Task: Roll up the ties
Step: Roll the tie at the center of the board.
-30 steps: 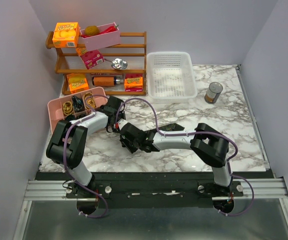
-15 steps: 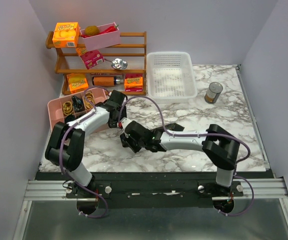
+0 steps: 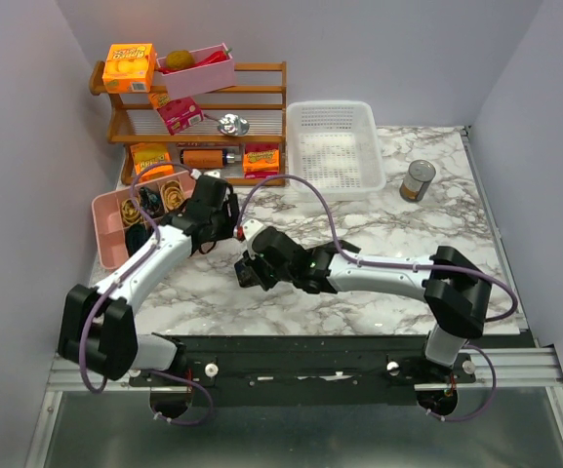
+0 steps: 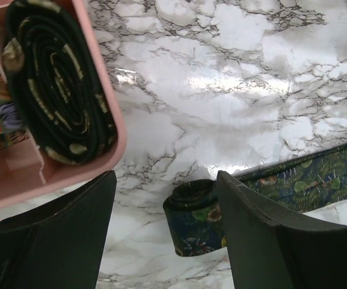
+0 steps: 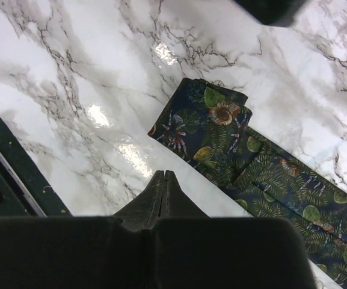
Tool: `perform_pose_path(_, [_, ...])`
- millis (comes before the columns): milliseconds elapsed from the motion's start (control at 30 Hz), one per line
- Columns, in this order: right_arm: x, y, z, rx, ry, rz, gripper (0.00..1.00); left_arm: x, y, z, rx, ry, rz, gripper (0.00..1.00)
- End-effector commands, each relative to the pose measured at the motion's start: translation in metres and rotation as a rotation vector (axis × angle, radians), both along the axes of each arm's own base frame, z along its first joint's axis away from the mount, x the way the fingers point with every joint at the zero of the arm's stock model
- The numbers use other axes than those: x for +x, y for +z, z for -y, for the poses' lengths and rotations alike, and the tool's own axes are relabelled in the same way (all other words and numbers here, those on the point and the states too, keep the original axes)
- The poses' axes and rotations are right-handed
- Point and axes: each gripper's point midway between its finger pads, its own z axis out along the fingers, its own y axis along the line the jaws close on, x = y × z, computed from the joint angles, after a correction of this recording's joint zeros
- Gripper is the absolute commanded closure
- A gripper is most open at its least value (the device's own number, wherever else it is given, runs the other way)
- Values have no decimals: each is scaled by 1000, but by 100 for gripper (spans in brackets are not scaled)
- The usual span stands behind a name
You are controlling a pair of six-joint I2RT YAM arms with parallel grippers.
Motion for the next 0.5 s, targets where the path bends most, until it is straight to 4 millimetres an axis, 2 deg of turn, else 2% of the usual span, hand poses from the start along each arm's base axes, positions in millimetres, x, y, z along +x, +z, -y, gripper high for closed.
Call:
perform_pose_path(0, [24,5,0,-3,-58,33,99,-14,16,-6,-77,17,63,22])
perform_pose_path(100, [37,5,3,10,-82,21,100,-27,15,-5,-123,10,62,23])
perform_pose_path(200, [48,5,2,21,-87,9,99,-40,11,4,-196,-18,54,27])
perform_pose_path(233, [53,-2,4,8,-99,1,99,-45,9,11,-233,-42,40,29])
perform_pose_path(333, [65,-6,2,12,-122,-22,99,-55,0,15,-273,-56,31,34])
perform_pose_path(367, [65,-16,0,9,-110,-52,99,-61,-6,16,-283,-59,20,35])
perform_pose_path(433, [74,-16,-4,22,-126,-66,99,-65,-9,17,-298,-60,23,37])
perform_pose_path(467, [76,-26,-4,6,-128,-82,99,-69,-13,16,-303,-59,16,37])
